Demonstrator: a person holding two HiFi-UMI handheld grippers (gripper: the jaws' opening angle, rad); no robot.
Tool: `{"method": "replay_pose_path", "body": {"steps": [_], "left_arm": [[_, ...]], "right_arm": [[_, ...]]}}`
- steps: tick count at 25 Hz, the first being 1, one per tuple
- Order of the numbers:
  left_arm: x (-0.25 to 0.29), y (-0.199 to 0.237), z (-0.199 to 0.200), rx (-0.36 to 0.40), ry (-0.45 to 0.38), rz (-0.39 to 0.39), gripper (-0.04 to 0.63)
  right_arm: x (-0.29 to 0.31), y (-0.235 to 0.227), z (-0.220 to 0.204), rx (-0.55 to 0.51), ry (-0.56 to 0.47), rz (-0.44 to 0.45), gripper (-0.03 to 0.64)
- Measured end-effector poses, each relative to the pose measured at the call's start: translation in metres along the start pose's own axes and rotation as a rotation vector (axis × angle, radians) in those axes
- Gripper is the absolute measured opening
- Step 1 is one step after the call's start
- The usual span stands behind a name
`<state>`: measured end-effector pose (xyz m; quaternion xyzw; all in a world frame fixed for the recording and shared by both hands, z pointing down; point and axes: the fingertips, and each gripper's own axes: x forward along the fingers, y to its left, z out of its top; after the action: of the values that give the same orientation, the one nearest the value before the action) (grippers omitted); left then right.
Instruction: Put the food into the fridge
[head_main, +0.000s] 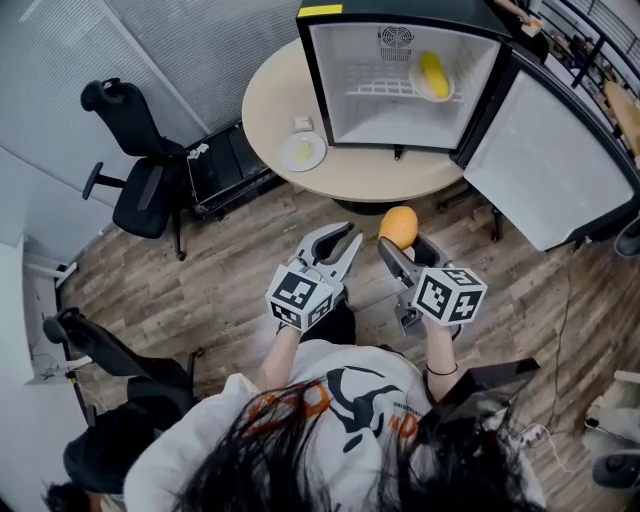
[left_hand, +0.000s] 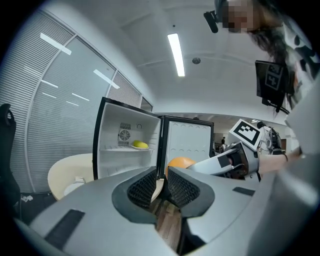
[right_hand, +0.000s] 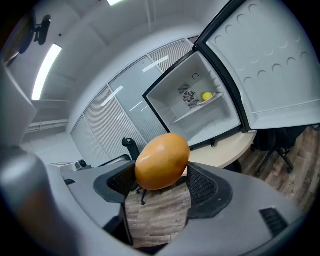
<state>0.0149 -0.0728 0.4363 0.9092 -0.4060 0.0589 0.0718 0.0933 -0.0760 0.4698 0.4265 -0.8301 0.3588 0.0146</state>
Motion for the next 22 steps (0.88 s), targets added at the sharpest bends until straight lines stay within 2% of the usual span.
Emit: {"method": "replay_pose_path", "body": {"steps": [13, 22], "left_arm": [[0.028, 0.117, 0.014, -0.010, -0.003, -0.057, 0.077], [0.039, 0.163, 0.015, -0.041, -0.014, -0.112, 0.077]], "right_arm": [[0.109, 0.011, 0.028, 0.023, 0.013, -0.056, 0.327], [0.150, 0.020, 0.037, -0.020, 0.017, -0.118, 0.327]]}}
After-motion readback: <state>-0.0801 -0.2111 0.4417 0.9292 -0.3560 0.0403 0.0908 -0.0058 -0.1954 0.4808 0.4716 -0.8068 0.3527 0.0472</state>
